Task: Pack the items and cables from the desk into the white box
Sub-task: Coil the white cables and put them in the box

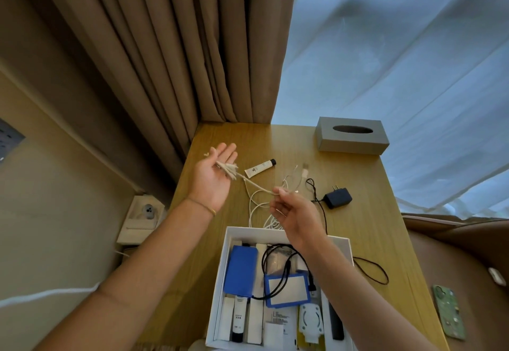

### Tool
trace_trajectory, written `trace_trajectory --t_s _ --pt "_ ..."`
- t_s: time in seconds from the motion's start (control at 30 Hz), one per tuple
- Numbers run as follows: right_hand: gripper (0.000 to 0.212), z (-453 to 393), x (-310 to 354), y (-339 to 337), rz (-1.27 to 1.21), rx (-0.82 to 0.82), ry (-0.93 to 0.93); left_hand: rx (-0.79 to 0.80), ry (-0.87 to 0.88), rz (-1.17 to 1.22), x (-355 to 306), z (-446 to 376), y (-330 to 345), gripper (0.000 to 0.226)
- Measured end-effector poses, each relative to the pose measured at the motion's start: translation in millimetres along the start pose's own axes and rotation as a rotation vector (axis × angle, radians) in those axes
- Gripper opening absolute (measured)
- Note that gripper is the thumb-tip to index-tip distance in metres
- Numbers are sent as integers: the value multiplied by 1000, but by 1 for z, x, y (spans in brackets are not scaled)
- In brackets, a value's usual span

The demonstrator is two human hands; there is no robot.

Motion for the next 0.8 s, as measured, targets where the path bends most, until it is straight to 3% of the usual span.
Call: trace_trajectory --t_s 0.07,0.13,0.23,0.3,0.4,0.5,0.57,0.7,0.8 --pt "23 3 3 8 165 96 -14 -18 20 -494 14 0 -4 41" --pt "25 5 10 19 308 177 -51 71 23 -942 33 4 -3 39" --pt "20 3 25 29 463 254 -119 261 -37 -1256 56 15 0 38" --pt "15 0 36 28 499 249 -144 439 -92 -1214 67 26 7 46" --pt "7 -5 44 19 476 184 -147 682 -214 -966 79 47 15 65" --pt "10 -6 39 7 488 130 -111 795 -204 -828 81 59 19 50" --pt "2 -1 32 2 488 137 -67 805 -212 -728 82 62 18 43" --pt "32 11 19 -9 483 133 -50 674 -320 -514 91 61 9 38" --pt "20 21 8 -16 613 118 -92 540 -356 -447 101 59 0 39"
Point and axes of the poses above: each hand's wrist, its own z-axis away from the middle knuckle, its own y-axis out of the palm, x = y × z, the point moved 6 cm from there along -z, towards the middle knuckle, and after that the axes turned 13 degrees about -z, right-handed, at the moved point
